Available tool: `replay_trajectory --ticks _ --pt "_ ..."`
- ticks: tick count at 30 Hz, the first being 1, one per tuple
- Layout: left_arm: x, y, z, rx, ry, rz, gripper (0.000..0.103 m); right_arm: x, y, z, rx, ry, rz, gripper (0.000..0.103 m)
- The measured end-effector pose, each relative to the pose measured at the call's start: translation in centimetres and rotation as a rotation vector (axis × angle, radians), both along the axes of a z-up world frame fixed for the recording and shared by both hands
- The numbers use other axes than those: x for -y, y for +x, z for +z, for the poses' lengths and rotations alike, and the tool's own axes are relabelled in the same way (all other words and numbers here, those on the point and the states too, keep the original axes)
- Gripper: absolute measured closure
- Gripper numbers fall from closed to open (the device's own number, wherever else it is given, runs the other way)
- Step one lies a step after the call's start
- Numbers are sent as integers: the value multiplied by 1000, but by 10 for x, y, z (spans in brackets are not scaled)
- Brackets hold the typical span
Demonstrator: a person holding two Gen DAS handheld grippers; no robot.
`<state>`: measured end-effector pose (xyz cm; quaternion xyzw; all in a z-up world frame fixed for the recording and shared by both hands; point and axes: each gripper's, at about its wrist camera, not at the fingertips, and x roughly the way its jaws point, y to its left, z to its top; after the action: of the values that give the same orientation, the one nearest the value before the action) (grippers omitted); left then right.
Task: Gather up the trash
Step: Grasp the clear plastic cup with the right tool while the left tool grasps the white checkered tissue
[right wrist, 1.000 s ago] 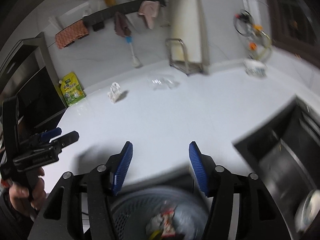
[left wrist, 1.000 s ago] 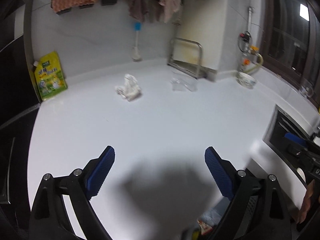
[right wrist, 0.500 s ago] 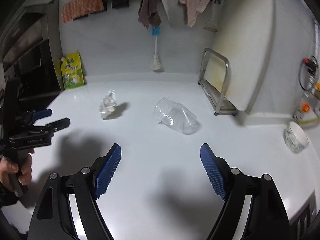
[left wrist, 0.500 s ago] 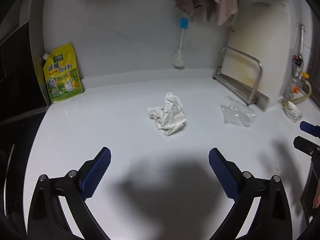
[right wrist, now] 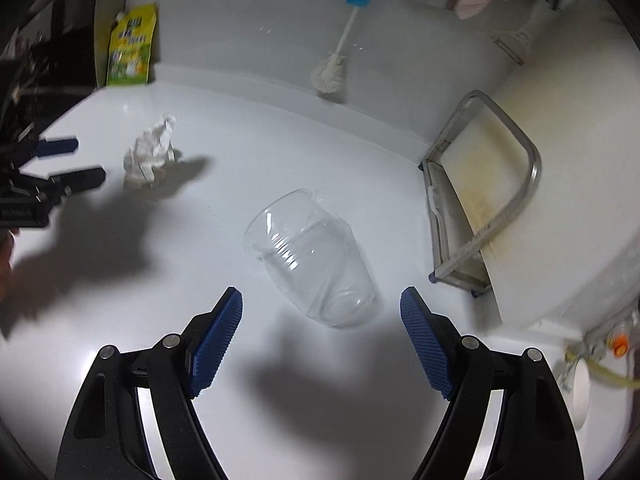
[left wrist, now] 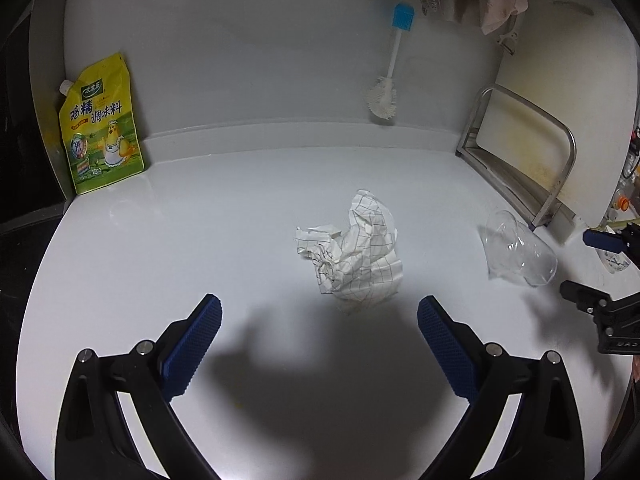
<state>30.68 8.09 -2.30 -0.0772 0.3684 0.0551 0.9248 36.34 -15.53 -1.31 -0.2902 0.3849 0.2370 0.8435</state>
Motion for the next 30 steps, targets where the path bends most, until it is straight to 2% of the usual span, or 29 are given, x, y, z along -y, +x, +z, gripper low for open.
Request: replay_trajectory --ticks 7,14,17,20,26,29,30 --pt "-8 3 -5 -13 3 16 6 -16 16 -17 -38 -69 54 25" --pt "-10 5 -9 -23 -11 14 6 -37 29 -39 -28 -155 74 25" --pt "-8 6 -10 -26 -3 12 6 -40 35 -43 -59 -134 63 26" --pt "-7 7 -11 -24 9 17 6 -42 38 -43 -48 -128 51 26" --pt "-9 9 -11 -23 -2 24 6 -41 49 -40 -107 -29 0 28" --pt "-8 8 -11 -19 6 21 6 -41 56 -41 -144 29 -34 43" --pt "-7 9 -11 -19 6 18 6 -40 59 -42 -153 37 -48 54"
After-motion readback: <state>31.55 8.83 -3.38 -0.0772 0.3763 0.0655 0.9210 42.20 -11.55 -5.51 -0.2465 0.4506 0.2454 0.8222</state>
